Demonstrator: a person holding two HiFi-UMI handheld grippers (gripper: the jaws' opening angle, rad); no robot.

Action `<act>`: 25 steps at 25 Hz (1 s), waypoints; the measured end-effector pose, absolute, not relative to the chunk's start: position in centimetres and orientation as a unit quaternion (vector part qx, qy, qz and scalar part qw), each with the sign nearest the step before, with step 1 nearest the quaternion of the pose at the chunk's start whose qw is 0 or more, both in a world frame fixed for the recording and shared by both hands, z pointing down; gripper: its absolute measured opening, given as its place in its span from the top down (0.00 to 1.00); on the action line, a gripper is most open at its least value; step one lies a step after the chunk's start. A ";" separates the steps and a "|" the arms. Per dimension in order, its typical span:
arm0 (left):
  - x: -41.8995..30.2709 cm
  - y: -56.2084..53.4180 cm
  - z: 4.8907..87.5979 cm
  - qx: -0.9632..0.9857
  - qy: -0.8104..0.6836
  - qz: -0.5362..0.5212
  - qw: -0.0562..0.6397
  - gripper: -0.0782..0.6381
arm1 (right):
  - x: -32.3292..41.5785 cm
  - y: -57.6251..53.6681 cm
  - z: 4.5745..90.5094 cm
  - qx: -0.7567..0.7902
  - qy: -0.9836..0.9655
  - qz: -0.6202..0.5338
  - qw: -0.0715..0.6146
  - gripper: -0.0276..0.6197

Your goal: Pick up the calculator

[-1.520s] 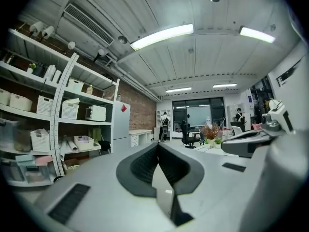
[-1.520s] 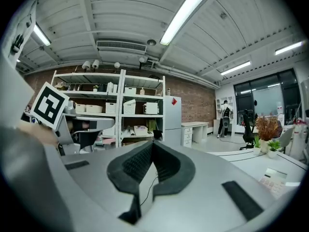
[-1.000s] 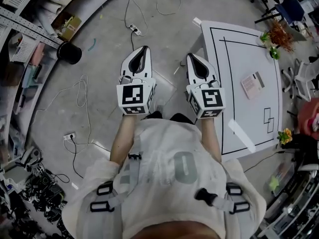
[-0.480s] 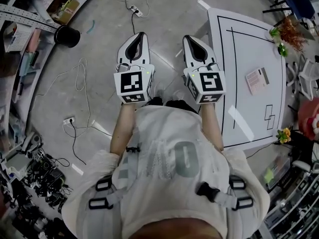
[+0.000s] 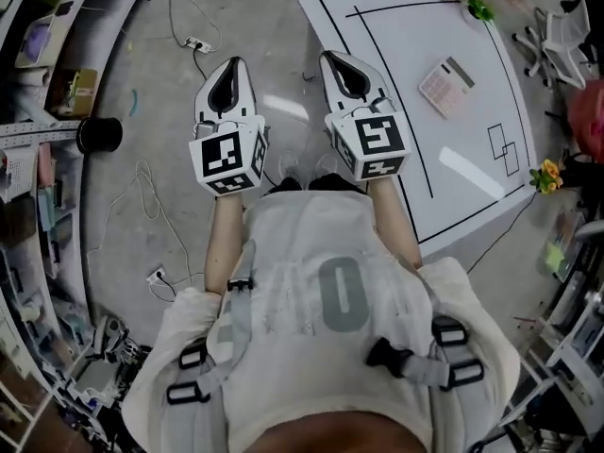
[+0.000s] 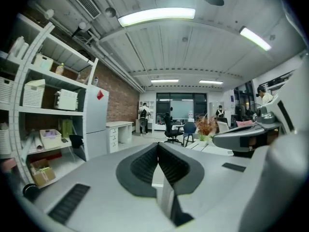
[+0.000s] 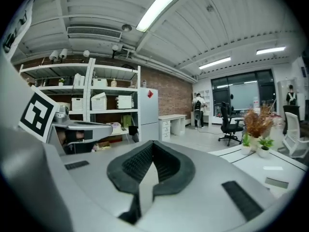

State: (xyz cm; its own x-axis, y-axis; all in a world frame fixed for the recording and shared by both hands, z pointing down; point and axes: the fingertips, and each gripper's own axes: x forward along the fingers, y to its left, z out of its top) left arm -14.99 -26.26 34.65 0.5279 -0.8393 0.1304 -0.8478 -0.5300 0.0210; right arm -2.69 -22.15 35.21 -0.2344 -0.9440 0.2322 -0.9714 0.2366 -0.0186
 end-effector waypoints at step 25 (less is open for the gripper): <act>23.5 -13.7 34.5 0.998 -0.001 0.056 -0.002 0.86 | 27.3 3.2 37.3 0.934 -0.333 0.129 0.003 0.95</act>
State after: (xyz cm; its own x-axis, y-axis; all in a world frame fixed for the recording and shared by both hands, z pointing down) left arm 23.52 -13.72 34.54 0.9937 -0.0021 0.1122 -0.0017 -1.0000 -0.0040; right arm 27.32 3.18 37.32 0.7451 -0.6214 0.2424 -0.6229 -0.7782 -0.0802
